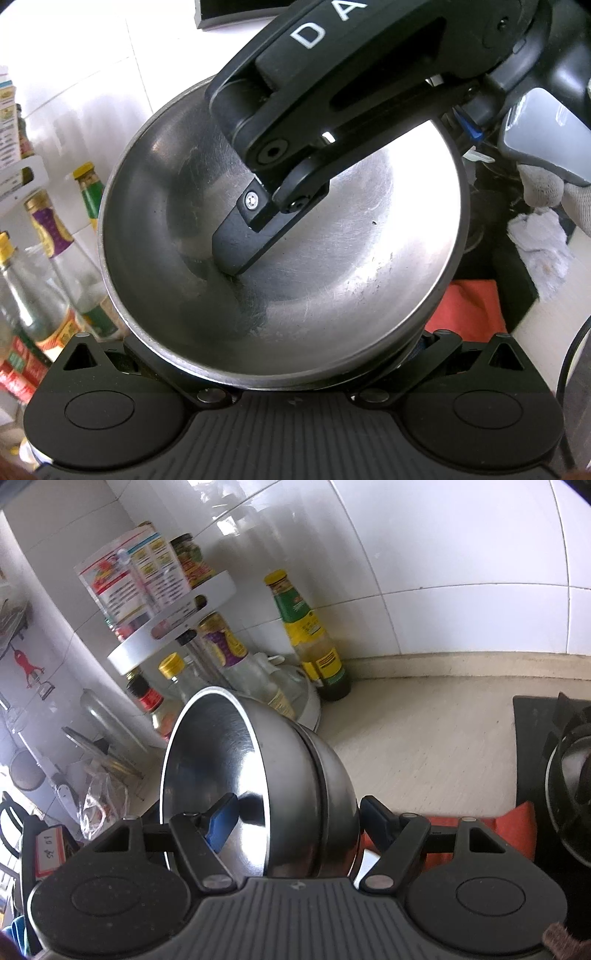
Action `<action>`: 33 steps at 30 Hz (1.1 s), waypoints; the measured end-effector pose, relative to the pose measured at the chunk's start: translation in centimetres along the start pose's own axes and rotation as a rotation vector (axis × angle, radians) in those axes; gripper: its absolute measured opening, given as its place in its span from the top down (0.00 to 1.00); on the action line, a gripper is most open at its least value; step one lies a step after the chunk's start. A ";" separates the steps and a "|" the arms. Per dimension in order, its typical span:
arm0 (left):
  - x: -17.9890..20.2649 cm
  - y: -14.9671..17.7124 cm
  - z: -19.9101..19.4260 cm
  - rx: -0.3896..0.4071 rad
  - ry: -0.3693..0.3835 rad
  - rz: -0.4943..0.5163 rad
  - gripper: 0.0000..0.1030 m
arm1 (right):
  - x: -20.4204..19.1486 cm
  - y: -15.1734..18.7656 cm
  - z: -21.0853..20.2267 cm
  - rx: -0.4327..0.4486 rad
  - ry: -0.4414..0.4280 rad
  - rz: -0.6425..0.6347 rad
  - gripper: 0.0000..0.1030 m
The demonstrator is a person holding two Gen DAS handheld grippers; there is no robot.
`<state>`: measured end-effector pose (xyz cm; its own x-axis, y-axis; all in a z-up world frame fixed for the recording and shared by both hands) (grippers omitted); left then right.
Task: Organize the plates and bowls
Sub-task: 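Lift and carry the nested bowls toward the red cloth with the right gripper, then lower the bowl stack onto the plate stack and open the right gripper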
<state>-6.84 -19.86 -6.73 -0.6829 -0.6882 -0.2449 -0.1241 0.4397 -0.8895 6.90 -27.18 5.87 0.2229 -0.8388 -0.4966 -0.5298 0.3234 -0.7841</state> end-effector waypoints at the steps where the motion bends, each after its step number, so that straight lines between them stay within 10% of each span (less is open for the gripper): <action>1: 0.0 0.2 -0.3 -0.003 -0.001 0.001 0.00 | -0.3 0.3 -0.2 -0.004 -0.001 0.000 0.34; 33: -1.3 2.3 -0.3 -0.164 0.012 -0.052 0.00 | -4.4 8.4 -2.2 -0.152 -0.044 0.013 0.34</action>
<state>-6.40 -17.77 -8.33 -0.6809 -0.7060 -0.1947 -0.2749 0.4929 -0.8255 -0.33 -21.79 2.30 0.2490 -0.8137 -0.5252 -0.6497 0.2618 -0.7137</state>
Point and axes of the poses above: each gripper's, at about its wrist camera, not at the fingertips, and z roughly the way its jaws point, x to its right, y to its underside, the point moved 4 cm from there along z, roughly the way its jaws point, and after that the axes turned 13 degrees about x, right-handed, at the moved point
